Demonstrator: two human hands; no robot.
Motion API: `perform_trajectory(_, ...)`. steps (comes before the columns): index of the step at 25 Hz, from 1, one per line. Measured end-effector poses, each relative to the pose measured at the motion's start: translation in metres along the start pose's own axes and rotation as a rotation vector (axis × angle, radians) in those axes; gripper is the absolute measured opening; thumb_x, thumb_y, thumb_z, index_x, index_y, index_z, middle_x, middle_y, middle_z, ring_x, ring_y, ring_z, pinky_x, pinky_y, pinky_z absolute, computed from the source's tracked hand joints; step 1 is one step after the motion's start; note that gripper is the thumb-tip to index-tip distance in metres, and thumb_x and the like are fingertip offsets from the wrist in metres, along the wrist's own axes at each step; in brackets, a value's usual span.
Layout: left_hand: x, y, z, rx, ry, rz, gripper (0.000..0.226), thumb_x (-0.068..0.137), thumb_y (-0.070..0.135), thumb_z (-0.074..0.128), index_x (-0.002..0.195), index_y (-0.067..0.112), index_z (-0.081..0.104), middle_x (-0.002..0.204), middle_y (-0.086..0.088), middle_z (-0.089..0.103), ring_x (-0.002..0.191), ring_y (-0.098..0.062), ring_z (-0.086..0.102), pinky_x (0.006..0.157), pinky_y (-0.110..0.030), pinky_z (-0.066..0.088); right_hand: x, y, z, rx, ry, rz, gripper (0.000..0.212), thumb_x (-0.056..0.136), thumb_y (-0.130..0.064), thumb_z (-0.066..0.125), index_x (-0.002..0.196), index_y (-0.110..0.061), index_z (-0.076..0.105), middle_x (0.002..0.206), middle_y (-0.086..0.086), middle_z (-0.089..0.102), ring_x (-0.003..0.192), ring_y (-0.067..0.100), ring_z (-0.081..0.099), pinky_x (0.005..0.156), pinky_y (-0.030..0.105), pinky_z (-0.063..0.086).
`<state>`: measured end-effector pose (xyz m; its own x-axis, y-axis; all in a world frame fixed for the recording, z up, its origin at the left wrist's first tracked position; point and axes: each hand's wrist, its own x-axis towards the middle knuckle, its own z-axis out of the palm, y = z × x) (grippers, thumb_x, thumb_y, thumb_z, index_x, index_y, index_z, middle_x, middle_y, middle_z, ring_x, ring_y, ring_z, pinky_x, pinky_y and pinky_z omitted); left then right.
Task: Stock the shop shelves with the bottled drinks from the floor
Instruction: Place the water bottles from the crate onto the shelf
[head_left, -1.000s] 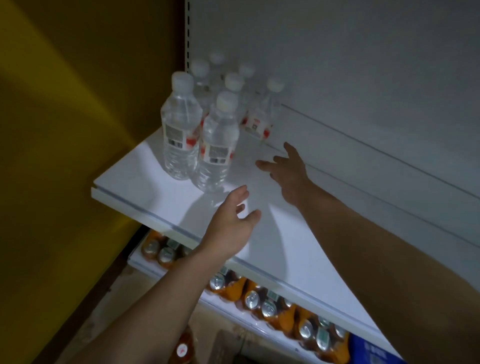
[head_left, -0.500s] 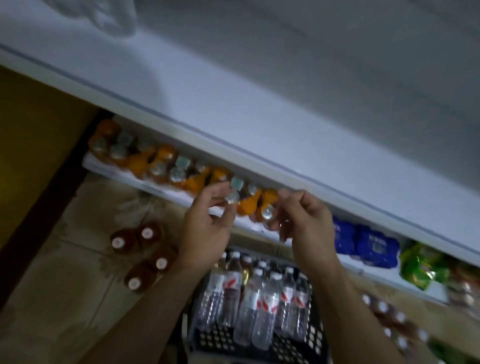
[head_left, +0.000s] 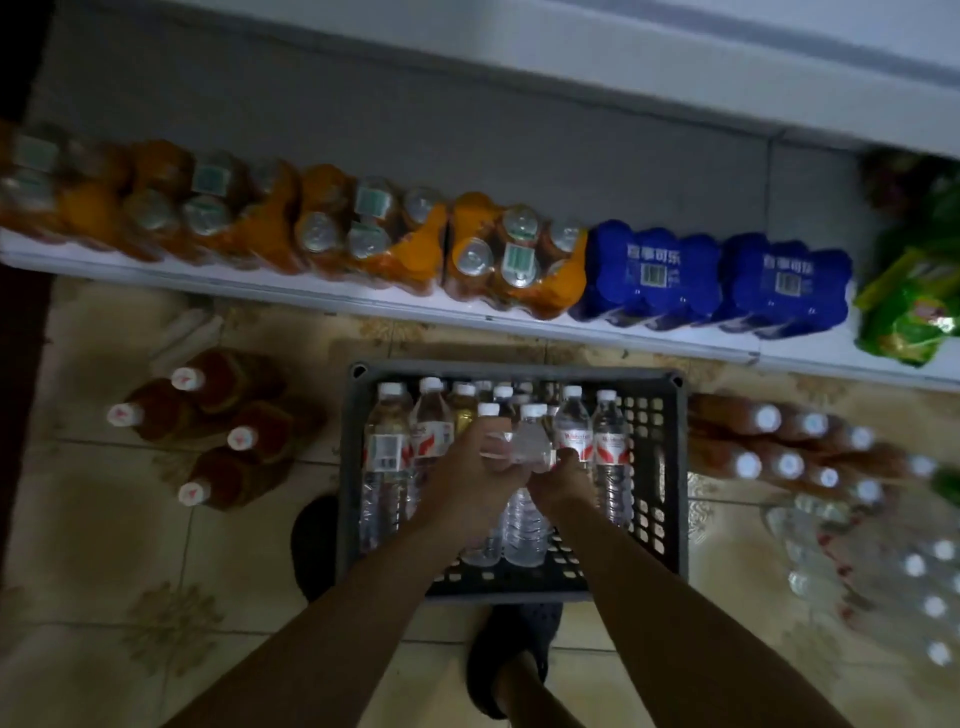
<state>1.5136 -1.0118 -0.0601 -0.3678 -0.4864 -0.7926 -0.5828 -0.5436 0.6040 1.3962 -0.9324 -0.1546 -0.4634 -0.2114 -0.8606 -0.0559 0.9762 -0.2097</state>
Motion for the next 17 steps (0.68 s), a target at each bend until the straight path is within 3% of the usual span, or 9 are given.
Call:
perform_trajectory(3, 0.022, -0.011, 0.002, 0.005, 0.022, -0.049, 0.042, 0.087, 0.015, 0.070, 0.122, 0.032, 0.054, 0.111, 0.007, 0.061, 0.097, -0.010, 0.062, 0.078, -0.029, 0.055, 0.044, 0.024, 0.021, 0.109, -0.043, 0.027, 0.085, 0.072, -0.031, 0.086, 0.136, -0.009, 0.035, 0.125, 0.010, 0.059, 0.099, 0.022, 0.056, 0.069, 0.027, 0.048)
perform_trajectory(6, 0.033, -0.032, -0.007, 0.031, 0.028, -0.098, 0.039, 0.087, 0.018, 0.070, 0.118, 0.036, 0.054, 0.109, 0.008, 0.063, 0.094, -0.011, 0.063, 0.071, -0.025, 0.051, 0.063, 0.043, 0.040, 0.030, -0.055, 0.061, 0.096, 0.062, -0.060, 0.084, 0.130, -0.010, 0.037, 0.117, 0.007, 0.056, 0.100, 0.021, 0.058, 0.069, 0.028, 0.055)
perform_trajectory(7, 0.034, -0.039, -0.011, 0.029, 0.037, -0.117, 0.040, 0.087, 0.019, 0.070, 0.118, 0.037, 0.055, 0.109, 0.007, 0.063, 0.093, -0.012, 0.064, 0.069, -0.024, 0.050, 0.069, 0.050, 0.044, 0.033, -0.047, 0.042, 0.095, 0.058, -0.066, 0.083, 0.124, -0.012, 0.042, 0.113, 0.006, 0.059, 0.096, 0.020, 0.061, 0.068, 0.028, 0.057)
perform_trajectory(9, 0.032, -0.051, -0.013, 0.012, 0.046, -0.153, 0.040, 0.086, 0.019, 0.071, 0.118, 0.038, 0.055, 0.110, 0.004, 0.064, 0.094, -0.012, 0.064, 0.071, -0.024, 0.050, 0.066, 0.053, 0.039, 0.090, -0.041, -0.011, 0.075, 0.059, -0.060, 0.085, 0.110, -0.016, 0.051, 0.099, -0.001, 0.065, 0.087, 0.016, 0.065, 0.056, 0.018, 0.054)
perform_trajectory(10, 0.028, -0.055, -0.011, 0.022, 0.040, -0.162, 0.039, 0.086, 0.019, 0.071, 0.116, 0.037, 0.054, 0.110, 0.004, 0.064, 0.096, -0.012, 0.063, 0.073, -0.025, 0.051, 0.061, 0.052, 0.032, 0.080, -0.034, -0.022, 0.072, 0.062, -0.060, 0.084, 0.110, -0.017, 0.051, 0.097, -0.003, 0.065, 0.086, 0.015, 0.066, 0.052, 0.018, 0.049)
perform_trajectory(13, 0.010, -0.051, -0.004, 0.062, 0.013, -0.152, 0.043, 0.087, 0.018, 0.070, 0.123, 0.031, 0.052, 0.112, 0.006, 0.062, 0.100, -0.011, 0.061, 0.078, -0.025, 0.050, 0.032, 0.045, 0.005, -0.011, -0.008, -0.056, 0.093, 0.063, -0.077, 0.070, 0.128, -0.016, 0.044, 0.108, 0.001, 0.064, 0.089, 0.016, 0.065, 0.059, 0.024, 0.049)
perform_trajectory(14, 0.005, -0.045, -0.001, 0.085, -0.002, -0.135, 0.048, 0.087, 0.017, 0.070, 0.129, 0.028, 0.050, 0.114, 0.007, 0.061, 0.100, -0.010, 0.059, 0.077, -0.022, 0.049, 0.021, 0.043, -0.003, 0.010, -0.005, -0.060, 0.094, 0.067, -0.073, 0.071, 0.134, -0.013, 0.045, 0.112, 0.004, 0.064, 0.096, 0.020, 0.065, 0.066, 0.026, 0.051)
perform_trajectory(17, -0.014, -0.016, 0.013, 0.146, -0.065, -0.073, 0.063, 0.083, 0.020, 0.075, 0.137, 0.027, 0.044, 0.122, 0.007, 0.055, 0.103, -0.008, 0.055, 0.072, -0.015, 0.044, -0.024, 0.033, -0.034, 0.314, -0.036, -0.149, 0.058, 0.072, -0.045, 0.083, 0.120, -0.021, 0.063, 0.105, -0.004, 0.072, 0.100, 0.017, 0.068, 0.080, 0.030, 0.056)
